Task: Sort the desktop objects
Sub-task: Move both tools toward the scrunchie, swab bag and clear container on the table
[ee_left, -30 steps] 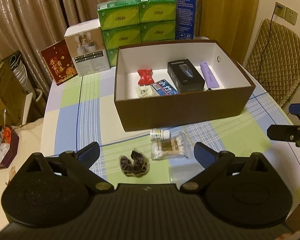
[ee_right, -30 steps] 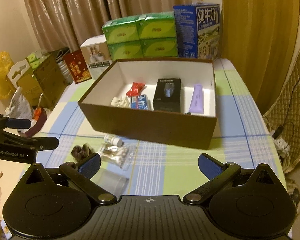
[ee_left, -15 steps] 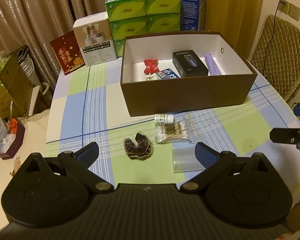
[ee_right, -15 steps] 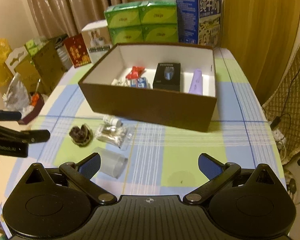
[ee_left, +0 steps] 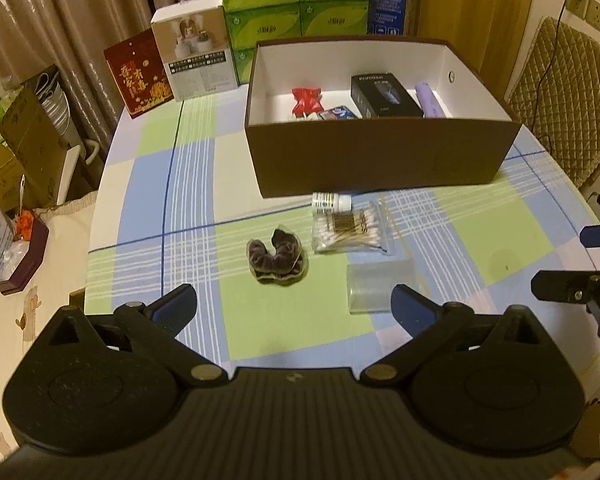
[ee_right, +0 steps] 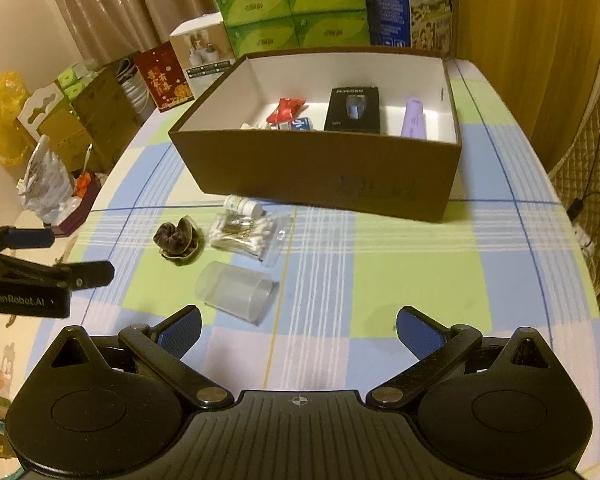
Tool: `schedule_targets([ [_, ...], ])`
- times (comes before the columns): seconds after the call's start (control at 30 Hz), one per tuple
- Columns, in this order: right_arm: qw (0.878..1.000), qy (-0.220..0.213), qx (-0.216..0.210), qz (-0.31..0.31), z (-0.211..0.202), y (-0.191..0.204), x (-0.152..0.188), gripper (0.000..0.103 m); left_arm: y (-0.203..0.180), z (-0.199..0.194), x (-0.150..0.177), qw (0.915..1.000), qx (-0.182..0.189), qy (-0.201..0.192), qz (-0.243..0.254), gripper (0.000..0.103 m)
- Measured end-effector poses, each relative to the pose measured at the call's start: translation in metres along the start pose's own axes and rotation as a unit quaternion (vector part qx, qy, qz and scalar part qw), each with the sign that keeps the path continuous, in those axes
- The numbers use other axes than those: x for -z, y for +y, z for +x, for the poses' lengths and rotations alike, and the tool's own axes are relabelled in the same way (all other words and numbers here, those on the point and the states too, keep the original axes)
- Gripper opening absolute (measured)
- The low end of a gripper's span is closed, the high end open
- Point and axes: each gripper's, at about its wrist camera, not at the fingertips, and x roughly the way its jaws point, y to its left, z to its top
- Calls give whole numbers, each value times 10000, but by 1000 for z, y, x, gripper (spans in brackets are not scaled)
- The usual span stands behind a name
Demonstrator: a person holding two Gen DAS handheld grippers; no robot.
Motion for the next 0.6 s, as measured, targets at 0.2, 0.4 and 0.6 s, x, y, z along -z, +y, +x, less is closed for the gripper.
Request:
schedule_targets([
  [0.2, 9999, 123, -47, 71, 7, 0, 2, 101, -1, 9, 9, 9998, 89, 177, -48, 102],
  [0.4, 9997, 207, -75, 117, 14, 1, 4, 101, 1, 16, 15, 9994, 151, 314, -77, 102],
  [0.6, 9992, 322, -125, 192, 26, 3, 6, 101, 7, 25, 22, 9987, 133, 478, -104, 102],
])
